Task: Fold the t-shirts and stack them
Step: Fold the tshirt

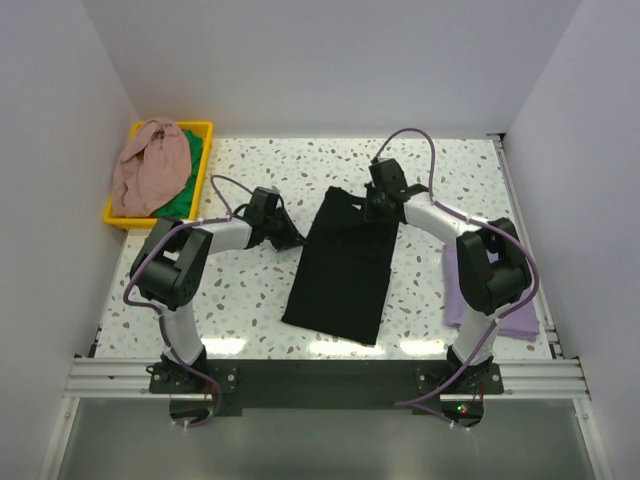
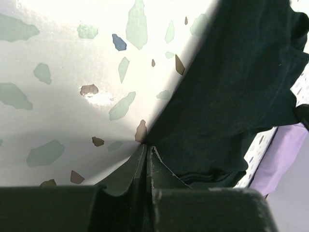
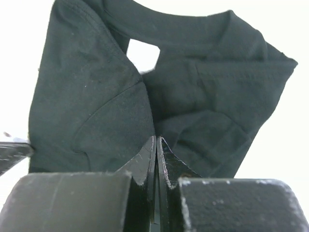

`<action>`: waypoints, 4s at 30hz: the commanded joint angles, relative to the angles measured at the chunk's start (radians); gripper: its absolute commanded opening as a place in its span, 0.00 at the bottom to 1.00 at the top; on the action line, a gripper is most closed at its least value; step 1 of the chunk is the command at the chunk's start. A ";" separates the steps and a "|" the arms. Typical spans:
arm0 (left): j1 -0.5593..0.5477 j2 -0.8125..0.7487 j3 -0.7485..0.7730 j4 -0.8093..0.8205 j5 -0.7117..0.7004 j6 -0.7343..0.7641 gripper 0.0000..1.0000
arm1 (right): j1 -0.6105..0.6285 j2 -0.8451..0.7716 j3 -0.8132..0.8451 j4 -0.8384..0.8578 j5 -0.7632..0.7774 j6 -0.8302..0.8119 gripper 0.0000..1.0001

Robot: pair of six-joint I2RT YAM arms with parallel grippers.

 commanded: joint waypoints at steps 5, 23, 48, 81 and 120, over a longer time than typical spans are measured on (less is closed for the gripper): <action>0.011 0.012 0.004 0.021 0.003 0.017 0.08 | 0.005 -0.005 -0.048 0.034 0.031 0.020 0.01; 0.011 -0.026 0.077 0.021 0.066 0.062 0.27 | 0.007 0.167 0.101 0.003 0.012 0.007 0.14; 0.115 -0.109 0.011 0.033 0.127 0.073 0.30 | -0.029 0.551 0.644 -0.112 -0.104 0.040 0.39; 0.114 -0.298 -0.203 0.105 0.199 0.068 0.35 | -0.021 0.356 0.291 0.068 -0.149 0.166 0.22; -0.107 -0.485 -0.589 0.099 0.087 0.079 0.46 | -0.068 -0.718 -0.752 -0.058 -0.291 0.326 0.52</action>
